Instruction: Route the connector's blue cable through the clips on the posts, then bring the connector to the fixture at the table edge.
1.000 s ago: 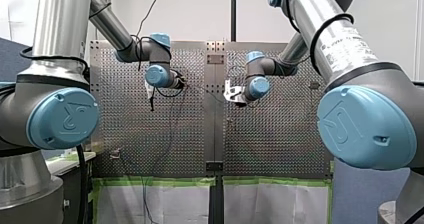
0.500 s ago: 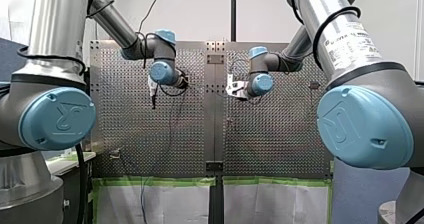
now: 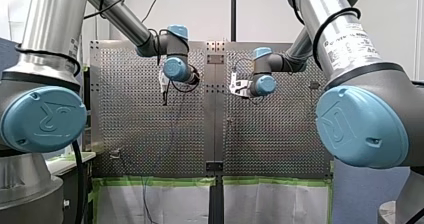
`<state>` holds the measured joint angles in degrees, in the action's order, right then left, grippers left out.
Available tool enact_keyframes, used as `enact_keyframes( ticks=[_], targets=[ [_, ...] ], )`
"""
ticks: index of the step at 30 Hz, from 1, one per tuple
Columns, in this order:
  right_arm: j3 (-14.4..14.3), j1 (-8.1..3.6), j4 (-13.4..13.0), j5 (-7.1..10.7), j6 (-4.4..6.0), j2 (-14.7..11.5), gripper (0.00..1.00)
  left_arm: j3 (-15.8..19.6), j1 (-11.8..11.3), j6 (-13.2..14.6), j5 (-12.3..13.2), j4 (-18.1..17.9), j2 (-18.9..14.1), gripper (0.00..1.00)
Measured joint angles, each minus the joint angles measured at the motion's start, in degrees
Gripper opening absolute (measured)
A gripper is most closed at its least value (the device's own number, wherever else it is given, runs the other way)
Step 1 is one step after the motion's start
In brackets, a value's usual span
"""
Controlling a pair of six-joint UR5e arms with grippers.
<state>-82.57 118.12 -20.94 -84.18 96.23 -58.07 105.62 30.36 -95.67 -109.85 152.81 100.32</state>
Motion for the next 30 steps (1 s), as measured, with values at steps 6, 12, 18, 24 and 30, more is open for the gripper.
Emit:
enact_keyframes(
  ticks=[6,12,18,24,30],
  targets=[
    [0.00,-0.22,-0.50,1.12,-0.13,0.01,0.00,-1.71,2.46,-0.33,-2.78,-0.04,2.76,1.00],
    [0.02,-0.25,-1.09,1.57,-0.15,0.02,0.00,-4.12,3.24,0.09,-5.87,0.69,5.74,1.00],
    [0.01,-0.25,-1.13,2.09,-0.13,0.01,0.00,-5.83,3.04,0.24,-9.11,0.69,6.71,1.00],
    [0.00,-0.19,-1.04,2.16,-0.08,0.01,0.00,-7.30,2.09,0.22,-11.72,0.72,7.38,1.00],
    [0.00,-0.14,-0.88,2.16,0.00,0.02,0.00,-9.75,2.40,-0.03,-14.31,1.78,9.64,1.00]
  ],
)
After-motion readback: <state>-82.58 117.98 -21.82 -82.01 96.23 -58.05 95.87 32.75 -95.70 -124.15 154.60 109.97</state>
